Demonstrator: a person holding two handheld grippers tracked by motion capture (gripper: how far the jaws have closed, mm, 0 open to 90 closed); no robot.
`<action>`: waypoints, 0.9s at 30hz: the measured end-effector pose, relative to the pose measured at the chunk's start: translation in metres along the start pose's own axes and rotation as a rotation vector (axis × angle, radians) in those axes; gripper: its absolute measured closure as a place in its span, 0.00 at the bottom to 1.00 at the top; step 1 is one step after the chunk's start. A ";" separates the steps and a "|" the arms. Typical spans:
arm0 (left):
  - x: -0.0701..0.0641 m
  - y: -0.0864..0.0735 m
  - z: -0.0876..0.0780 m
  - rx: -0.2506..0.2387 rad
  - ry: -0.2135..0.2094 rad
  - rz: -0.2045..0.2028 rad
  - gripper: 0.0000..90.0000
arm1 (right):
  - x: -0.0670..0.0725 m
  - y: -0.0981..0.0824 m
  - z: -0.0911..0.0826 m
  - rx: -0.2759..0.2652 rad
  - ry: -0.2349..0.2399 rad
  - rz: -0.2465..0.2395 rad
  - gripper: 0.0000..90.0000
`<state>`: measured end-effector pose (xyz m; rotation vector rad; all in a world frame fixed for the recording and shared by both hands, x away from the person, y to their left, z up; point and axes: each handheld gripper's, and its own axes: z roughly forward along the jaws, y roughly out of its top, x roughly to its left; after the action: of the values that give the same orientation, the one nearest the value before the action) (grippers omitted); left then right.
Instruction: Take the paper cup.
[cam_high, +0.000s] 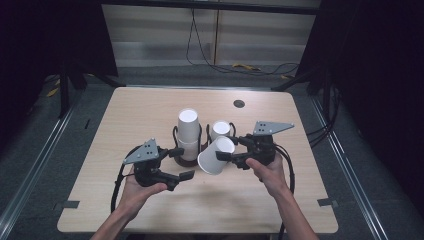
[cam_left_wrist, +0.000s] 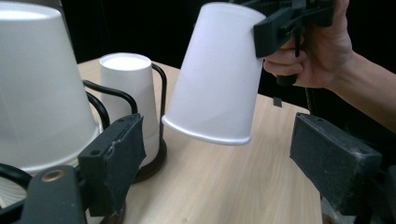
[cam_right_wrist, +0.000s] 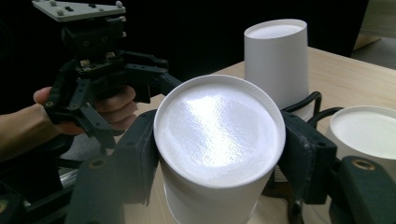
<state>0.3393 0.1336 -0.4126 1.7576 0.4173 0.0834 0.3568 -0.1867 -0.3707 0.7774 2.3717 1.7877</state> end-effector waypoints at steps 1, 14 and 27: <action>0.000 -0.001 0.000 -0.004 -0.001 -0.001 0.20 | 0.001 -0.001 0.001 0.000 0.004 -0.001 0.40; -0.002 -0.009 0.008 0.005 -0.026 -0.001 0.18 | 0.010 -0.005 0.012 -0.006 0.075 0.003 0.40; -0.003 -0.013 0.014 0.025 -0.058 0.015 0.18 | 0.014 -0.007 0.022 -0.008 0.125 0.021 0.40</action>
<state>0.3373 0.1217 -0.4273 1.7833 0.3645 0.0375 0.3496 -0.1627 -0.3802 0.7126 2.4392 1.9070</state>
